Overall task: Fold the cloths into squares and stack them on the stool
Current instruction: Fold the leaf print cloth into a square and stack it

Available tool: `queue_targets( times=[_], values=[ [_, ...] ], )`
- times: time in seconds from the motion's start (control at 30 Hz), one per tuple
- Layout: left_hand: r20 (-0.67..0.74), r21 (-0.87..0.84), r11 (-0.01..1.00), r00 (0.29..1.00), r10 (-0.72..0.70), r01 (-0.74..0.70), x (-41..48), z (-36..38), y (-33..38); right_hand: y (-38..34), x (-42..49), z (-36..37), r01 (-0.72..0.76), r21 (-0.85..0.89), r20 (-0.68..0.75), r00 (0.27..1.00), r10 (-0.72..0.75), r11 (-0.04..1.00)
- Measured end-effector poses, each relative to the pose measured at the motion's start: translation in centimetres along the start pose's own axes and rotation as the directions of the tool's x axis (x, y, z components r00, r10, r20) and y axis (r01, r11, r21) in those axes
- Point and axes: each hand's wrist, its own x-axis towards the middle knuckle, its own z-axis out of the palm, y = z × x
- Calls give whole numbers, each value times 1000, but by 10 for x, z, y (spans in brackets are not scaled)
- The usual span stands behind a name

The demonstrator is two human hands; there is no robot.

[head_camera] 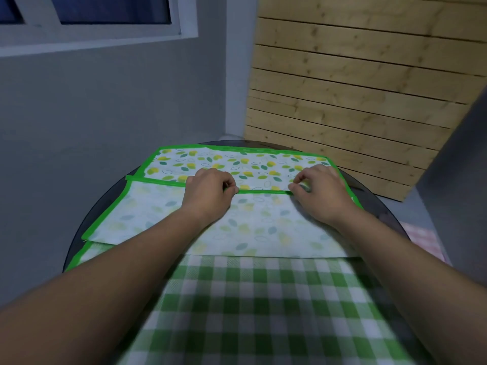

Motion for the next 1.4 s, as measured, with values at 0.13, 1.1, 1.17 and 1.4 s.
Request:
queue_targets(
  times=[0.13, 1.1, 1.17, 1.4],
  values=[
    [-7, 2, 1000, 1000, 2, -2, 1, -1, 0, -37, -18, -3, 92, 112, 129, 986, -106, 989],
    [394, 415, 907, 884, -250, 72, -114, -75, -46, -67, -97, 24, 267, -156, 500, 851, -157, 951],
    [381, 455, 879, 862, -335, 141, -115, -87, -59, -67, -97, 22, 257, -135, 503, 850, -158, 957],
    [393, 503, 845, 823, -410, 180, -111, -90, -62, -37, -100, 7, 201, -72, 487, 862, -142, 977]
  ],
)
